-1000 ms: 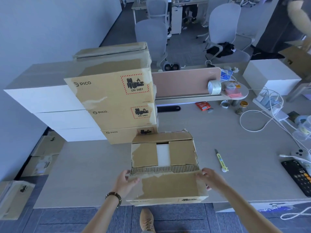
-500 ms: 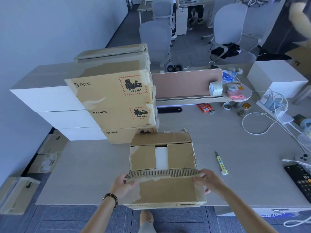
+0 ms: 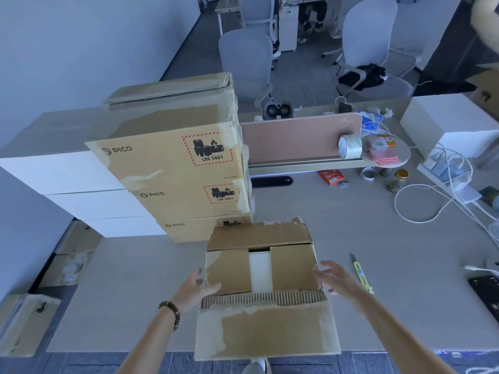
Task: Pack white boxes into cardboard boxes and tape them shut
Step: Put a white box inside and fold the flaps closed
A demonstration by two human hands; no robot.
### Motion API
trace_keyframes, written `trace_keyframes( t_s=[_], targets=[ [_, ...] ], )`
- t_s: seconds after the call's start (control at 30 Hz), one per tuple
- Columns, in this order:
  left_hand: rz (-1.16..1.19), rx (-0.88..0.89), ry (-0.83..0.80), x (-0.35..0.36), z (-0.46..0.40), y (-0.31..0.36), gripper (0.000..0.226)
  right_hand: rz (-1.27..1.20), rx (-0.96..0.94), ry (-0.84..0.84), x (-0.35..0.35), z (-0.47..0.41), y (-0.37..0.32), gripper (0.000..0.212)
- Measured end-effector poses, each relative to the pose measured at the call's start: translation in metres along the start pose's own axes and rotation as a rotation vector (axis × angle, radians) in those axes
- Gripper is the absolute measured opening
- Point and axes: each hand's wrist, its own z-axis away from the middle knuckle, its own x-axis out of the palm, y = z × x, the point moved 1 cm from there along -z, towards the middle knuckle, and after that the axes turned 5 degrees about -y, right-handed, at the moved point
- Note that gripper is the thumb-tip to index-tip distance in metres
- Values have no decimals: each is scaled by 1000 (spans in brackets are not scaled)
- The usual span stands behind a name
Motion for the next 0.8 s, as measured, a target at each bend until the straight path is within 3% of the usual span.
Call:
trace_keyframes(
  t_s=[0.07,0.17,0.37,0.53,0.63,0.8],
  targets=[
    [48,37,48,-8,-16,14,123,-23,-15,65,-1,-11,-14,78],
    [72,53,125,-15,-41,31,106,-58,-23,111,1,-27,-36,63],
    [244,-4,189,-19,-77,51,94,-281,-3,157,3,-67,-60,64],
    [327,-20,167,-9,-86,45,66,-221,17,153,2,-80,-53,35],
    [308,-15,176,-6,-77,43,51,-200,23,151,2,-74,-50,32],
    [342,-24,187,-4,-66,34,49,-216,19,139,4,-57,-43,30]
  ],
)
